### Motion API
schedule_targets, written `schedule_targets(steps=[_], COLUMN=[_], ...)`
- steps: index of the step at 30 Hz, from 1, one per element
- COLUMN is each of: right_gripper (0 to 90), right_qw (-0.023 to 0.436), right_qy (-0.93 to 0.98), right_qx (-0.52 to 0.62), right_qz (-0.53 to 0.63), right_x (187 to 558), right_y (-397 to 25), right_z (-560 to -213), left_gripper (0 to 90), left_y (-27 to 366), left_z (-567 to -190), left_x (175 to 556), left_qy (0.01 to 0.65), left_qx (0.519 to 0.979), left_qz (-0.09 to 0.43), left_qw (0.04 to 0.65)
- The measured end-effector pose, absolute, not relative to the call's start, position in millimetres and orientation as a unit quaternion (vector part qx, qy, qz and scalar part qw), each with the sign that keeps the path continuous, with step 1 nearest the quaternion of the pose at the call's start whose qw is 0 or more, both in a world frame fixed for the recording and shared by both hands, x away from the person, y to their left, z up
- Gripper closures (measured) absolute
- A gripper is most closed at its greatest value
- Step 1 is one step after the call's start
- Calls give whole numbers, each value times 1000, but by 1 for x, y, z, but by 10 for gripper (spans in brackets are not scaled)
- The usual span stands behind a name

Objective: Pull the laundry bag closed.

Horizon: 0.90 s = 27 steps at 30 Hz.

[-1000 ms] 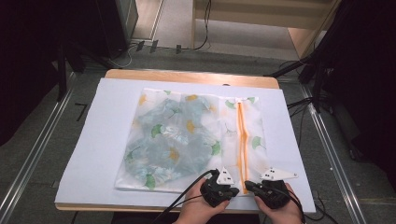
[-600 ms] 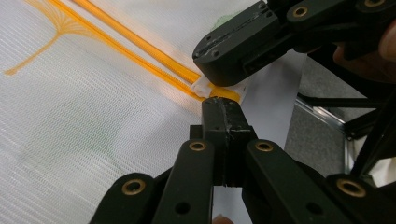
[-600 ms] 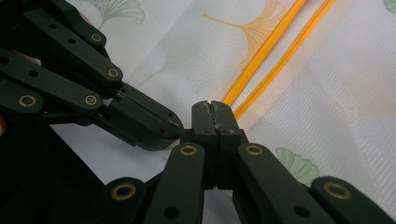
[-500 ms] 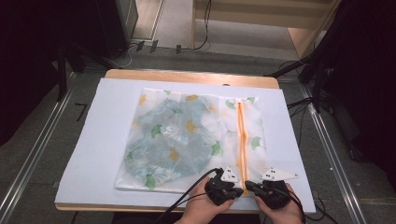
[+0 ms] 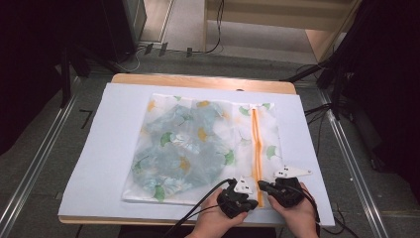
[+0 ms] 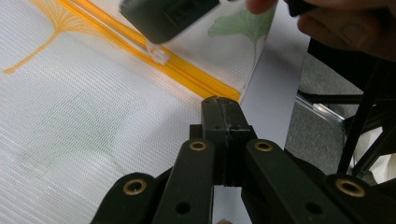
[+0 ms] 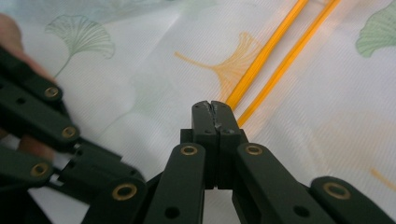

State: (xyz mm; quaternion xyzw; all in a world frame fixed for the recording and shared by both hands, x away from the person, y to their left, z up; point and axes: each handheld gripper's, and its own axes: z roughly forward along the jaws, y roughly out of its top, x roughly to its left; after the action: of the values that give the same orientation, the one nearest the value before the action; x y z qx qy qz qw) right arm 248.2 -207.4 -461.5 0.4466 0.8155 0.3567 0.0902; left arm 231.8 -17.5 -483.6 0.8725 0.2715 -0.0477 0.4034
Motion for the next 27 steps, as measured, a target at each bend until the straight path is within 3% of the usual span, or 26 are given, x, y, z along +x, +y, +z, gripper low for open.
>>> schedule_targets(steps=[27], right_gripper=[900], right_qw=[118], right_qy=[803], right_qx=[462], right_qz=[358], right_x=[343], right_y=[-209], right_z=[-450], left_gripper=[900], left_y=[-17], left_z=[-484], left_x=[230], left_qy=[267], left_qx=[874], left_qz=[-38], left_qw=[404])
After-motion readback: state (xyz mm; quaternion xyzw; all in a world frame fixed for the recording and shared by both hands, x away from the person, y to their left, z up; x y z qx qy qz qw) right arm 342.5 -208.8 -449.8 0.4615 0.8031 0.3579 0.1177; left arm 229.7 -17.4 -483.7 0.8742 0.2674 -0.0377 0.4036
